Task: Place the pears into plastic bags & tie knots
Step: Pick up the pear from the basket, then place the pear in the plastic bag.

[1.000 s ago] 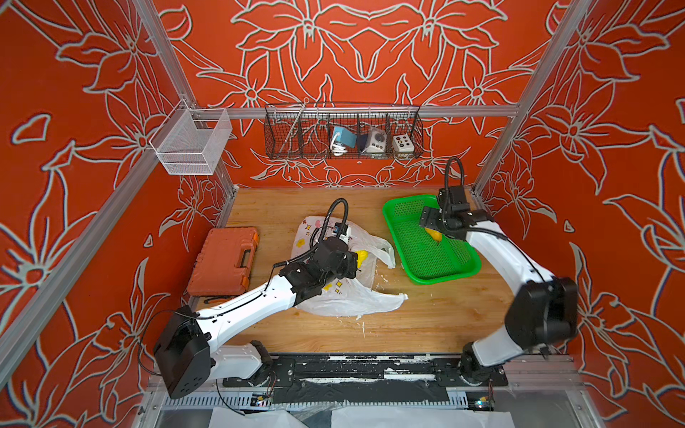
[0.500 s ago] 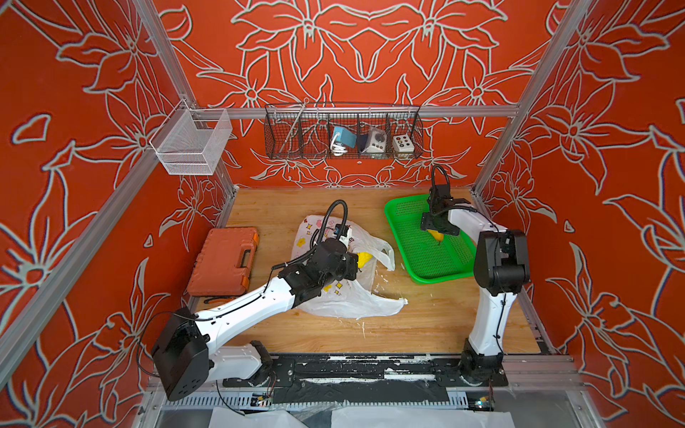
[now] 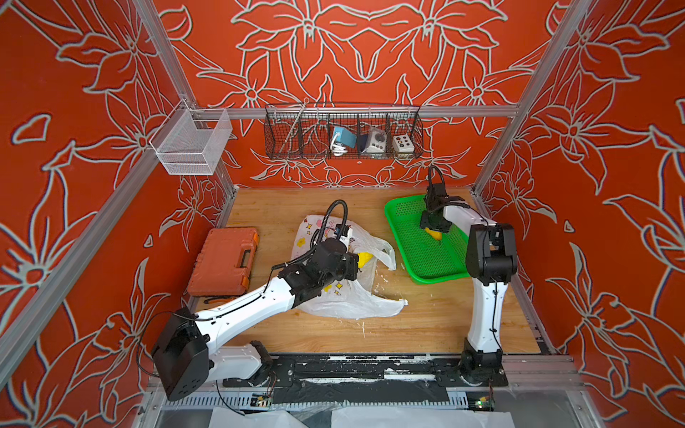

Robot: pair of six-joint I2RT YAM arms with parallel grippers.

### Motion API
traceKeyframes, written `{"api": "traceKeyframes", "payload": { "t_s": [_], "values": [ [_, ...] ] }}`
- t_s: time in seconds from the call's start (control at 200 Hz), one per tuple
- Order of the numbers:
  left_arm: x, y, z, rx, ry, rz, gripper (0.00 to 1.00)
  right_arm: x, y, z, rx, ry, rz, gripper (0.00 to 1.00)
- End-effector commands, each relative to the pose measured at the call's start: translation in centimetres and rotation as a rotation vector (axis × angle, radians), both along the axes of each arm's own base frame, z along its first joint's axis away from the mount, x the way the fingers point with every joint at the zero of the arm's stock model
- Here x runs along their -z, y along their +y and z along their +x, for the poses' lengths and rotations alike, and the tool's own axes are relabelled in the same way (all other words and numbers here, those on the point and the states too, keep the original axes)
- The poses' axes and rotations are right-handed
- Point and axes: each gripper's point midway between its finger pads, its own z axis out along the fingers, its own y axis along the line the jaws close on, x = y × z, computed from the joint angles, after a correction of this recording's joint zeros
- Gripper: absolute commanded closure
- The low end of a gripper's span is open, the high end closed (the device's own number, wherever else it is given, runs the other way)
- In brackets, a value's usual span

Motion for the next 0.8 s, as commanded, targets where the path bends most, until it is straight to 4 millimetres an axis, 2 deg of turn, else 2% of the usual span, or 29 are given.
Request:
{"api": "traceKeyframes", "payload": {
  "t_s": [0.0,0.115,0.17,0.26,0.36,0.415,0.485,0.565,0.631,0.711,0.796],
  "values": [
    [-0.3,0.1,0.0,-0.009,-0.007,-0.018,1.00,-1.3,0.9,-0.2,-0.013,-0.021,0.070,0.56],
    [-0.3,0.2,0.1,-0.011,-0.012,-0.014,1.00,-3.7,1.8,-1.4,-0.017,-0.087,0.138,0.62],
    [-0.2,0.2,0.1,-0.013,-0.015,-0.011,1.00,-5.0,2.5,-2.5,-0.022,-0.125,0.182,0.63],
    [0.0,0.3,0.1,-0.011,-0.014,-0.001,1.00,-8.2,4.4,-4.9,-0.053,-0.202,0.274,0.64],
    [0.1,0.3,0.1,-0.007,-0.016,0.001,1.00,-11.3,8.4,-9.1,-0.158,-0.258,0.405,0.64],
    [-0.1,0.2,0.1,-0.004,-0.018,-0.001,1.00,-13.1,11.2,-12.2,-0.245,-0.282,0.478,0.64],
    [-0.3,0.3,0.1,-0.003,-0.024,0.000,1.00,-14.3,14.6,-16.6,-0.356,-0.284,0.555,0.64],
    [-0.3,0.3,0.1,-0.003,-0.025,0.005,1.00,-14.8,17.5,-21.5,-0.450,-0.274,0.623,0.63],
    [-0.5,0.3,0.0,0.000,-0.028,0.003,1.00,-14.5,18.9,-24.3,-0.480,-0.262,0.673,0.63],
    [-0.5,0.2,-0.1,0.007,-0.025,-0.001,1.00,-13.8,20.3,-26.2,-0.484,-0.257,0.745,0.63],
    [-0.5,0.2,-0.1,0.007,-0.023,-0.005,1.00,-13.3,21.8,-26.6,-0.488,-0.259,0.786,0.63]
  ]
}}
